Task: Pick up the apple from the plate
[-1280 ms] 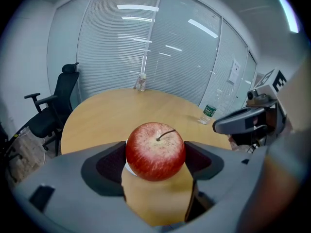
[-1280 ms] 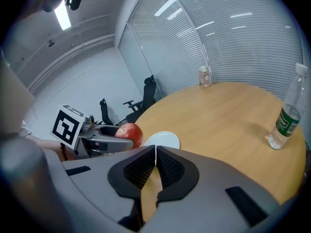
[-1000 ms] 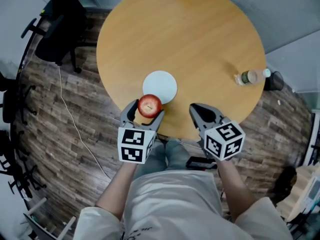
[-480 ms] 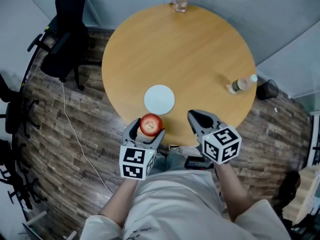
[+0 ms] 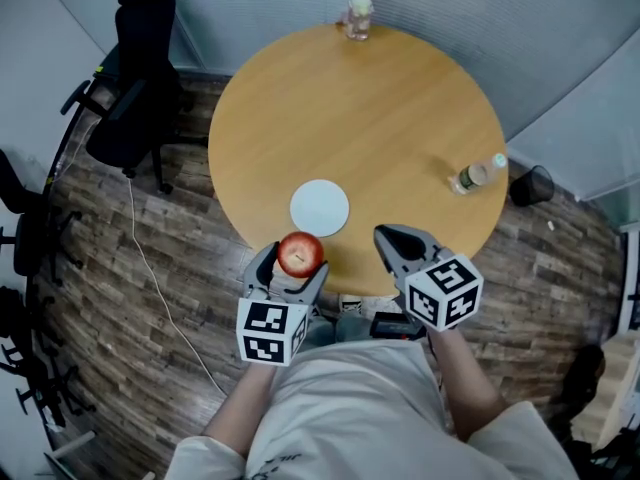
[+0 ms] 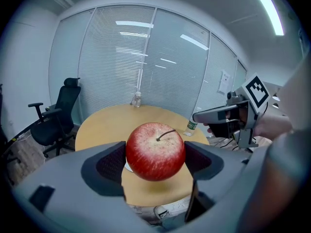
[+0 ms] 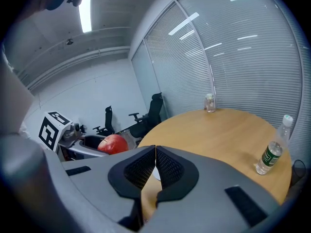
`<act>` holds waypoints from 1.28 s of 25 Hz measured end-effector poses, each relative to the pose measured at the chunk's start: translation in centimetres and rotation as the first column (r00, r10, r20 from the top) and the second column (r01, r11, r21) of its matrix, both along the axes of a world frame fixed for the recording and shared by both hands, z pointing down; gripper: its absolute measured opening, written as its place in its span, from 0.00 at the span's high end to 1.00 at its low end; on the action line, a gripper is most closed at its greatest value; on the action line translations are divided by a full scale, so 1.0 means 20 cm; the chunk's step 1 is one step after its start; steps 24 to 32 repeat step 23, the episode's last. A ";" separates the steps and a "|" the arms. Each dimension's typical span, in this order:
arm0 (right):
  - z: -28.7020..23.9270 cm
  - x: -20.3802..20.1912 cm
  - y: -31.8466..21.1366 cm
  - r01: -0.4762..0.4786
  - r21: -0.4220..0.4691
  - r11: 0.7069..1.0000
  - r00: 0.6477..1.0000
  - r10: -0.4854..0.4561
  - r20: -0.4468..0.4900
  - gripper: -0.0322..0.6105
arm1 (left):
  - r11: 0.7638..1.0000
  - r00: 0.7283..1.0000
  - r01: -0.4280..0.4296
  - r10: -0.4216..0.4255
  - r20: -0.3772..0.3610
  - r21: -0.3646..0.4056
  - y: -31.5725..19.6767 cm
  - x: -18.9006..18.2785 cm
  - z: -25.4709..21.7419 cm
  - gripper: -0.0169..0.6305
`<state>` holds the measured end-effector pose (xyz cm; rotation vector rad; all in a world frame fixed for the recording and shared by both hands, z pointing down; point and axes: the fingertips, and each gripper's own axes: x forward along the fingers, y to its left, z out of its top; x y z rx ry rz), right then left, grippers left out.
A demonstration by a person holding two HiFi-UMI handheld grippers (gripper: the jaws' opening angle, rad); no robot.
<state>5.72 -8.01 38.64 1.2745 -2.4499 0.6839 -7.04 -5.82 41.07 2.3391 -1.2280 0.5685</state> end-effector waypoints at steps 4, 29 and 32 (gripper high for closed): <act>-0.03 -0.01 -0.01 0.006 0.012 1.000 1.000 -0.006 0.001 0.90 | 1.000 1.000 0.002 -0.002 -0.009 -0.002 0.00 0.01 -0.01 0.39; -0.04 -0.01 -0.02 0.020 0.032 0.999 0.999 -0.021 0.025 0.90 | 0.999 0.999 -0.034 0.034 0.004 0.020 -0.01 0.05 -0.05 0.39; -0.04 -0.01 -0.02 0.020 0.032 0.999 0.999 -0.021 0.025 0.90 | 0.999 0.999 -0.034 0.034 0.004 0.020 -0.01 0.05 -0.05 0.39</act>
